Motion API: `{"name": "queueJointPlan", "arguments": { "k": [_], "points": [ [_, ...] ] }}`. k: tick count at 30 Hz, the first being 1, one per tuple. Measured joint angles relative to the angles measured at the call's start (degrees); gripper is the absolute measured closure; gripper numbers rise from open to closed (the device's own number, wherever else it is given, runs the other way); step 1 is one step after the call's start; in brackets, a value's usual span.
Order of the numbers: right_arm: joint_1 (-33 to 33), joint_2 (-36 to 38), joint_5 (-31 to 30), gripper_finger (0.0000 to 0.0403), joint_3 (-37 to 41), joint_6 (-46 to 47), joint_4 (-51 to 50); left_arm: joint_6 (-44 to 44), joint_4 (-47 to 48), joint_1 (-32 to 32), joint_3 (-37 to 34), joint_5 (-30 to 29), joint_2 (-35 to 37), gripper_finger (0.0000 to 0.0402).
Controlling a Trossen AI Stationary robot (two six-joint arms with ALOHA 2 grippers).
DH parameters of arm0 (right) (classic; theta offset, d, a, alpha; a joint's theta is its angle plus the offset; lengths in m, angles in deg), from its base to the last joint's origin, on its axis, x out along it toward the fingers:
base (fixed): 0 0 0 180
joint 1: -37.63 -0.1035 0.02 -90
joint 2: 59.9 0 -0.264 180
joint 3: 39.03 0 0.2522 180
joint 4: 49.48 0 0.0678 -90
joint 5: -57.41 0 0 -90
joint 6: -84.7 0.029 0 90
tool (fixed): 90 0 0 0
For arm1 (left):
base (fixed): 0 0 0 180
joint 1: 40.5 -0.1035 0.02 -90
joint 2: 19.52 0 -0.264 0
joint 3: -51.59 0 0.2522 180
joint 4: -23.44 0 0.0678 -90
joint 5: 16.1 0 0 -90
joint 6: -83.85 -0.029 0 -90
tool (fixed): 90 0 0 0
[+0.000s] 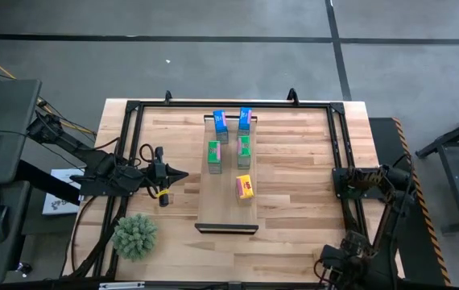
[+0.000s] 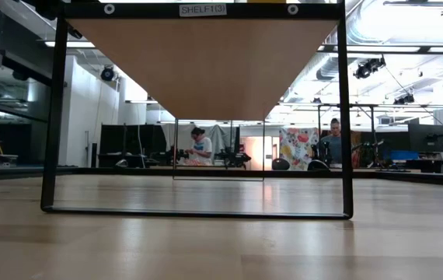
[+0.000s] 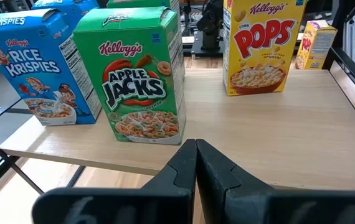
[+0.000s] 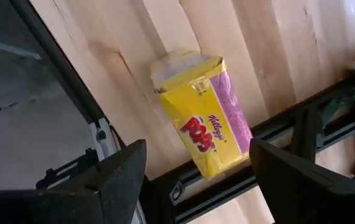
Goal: Stack cereal on shelf
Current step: Put the yellow cereal box on the shelf aligned with the other yellow cereal box
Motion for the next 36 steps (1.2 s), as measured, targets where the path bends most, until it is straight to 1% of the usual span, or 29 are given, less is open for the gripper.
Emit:
{"name": "queueJointPlan", "arguments": {
  "k": [3, 14, 18, 25, 31, 34, 36],
  "points": [
    [-0.57, 0.00, 1.25, 0.0126, 1.25, 0.27, 1.06, -0.01, -0.06, 0.00, 0.00, 0.00, 0.00, 0.0402],
    [-0.60, 0.00, -0.10, 0.0126, 3.98, -14.02, 0.19, 0.04, -0.11, -0.01, 0.00, 0.00, 0.00, 0.0402],
    [-0.59, 0.00, 0.24, 0.0126, 5.87, -14.19, 2.58, 0.07, -0.10, 0.00, 0.00, 0.00, 0.00, 0.0402],
    [-0.60, 0.00, 1.85, 0.0126, 12.38, -16.17, 10.75, 0.11, -0.13, 0.00, 0.00, 1.44, 0.00, 0.0402],
    [-0.49, 0.00, 1.87, 0.0126, 15.41, -16.16, 13.29, 0.10, -0.13, -0.02, 0.00, 1.49, 0.00, 0.0401],
    [-0.49, 0.00, 1.18, 0.0135, 15.50, -16.16, 13.45, 0.09, -0.13, -0.02, 0.00, 1.49, 0.00, 0.0401],
    [-0.47, 0.00, 0.40, 0.0152, 15.32, -16.12, 13.42, 0.09, -0.10, -0.02, 0.00, 1.49, 0.00, 0.0401]
  ]
}}
